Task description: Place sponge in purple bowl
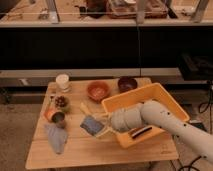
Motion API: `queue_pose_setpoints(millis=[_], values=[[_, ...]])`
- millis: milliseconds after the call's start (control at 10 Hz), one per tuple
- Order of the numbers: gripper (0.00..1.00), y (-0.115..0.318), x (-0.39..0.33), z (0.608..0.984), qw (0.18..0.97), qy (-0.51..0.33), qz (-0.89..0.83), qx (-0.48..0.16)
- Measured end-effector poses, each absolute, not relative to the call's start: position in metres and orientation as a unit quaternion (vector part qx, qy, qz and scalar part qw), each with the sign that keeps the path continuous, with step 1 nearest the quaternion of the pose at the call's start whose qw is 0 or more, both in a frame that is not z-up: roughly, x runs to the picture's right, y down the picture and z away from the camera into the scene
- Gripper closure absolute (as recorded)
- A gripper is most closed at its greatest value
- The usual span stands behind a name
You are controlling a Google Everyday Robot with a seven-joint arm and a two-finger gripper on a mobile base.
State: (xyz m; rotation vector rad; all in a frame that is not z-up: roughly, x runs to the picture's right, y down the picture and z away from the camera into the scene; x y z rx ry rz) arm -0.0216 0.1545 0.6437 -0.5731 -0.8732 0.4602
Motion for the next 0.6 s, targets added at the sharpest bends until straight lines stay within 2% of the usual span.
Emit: queue_pose_setpoints(millis=[200, 600], values=[[1.00, 0.142, -0.008, 0.646, 0.845, -0.408, 0.228, -0.260], [1.00, 0.124, 0.060, 0.681, 0.855, -0.366, 0.279, -0.240]])
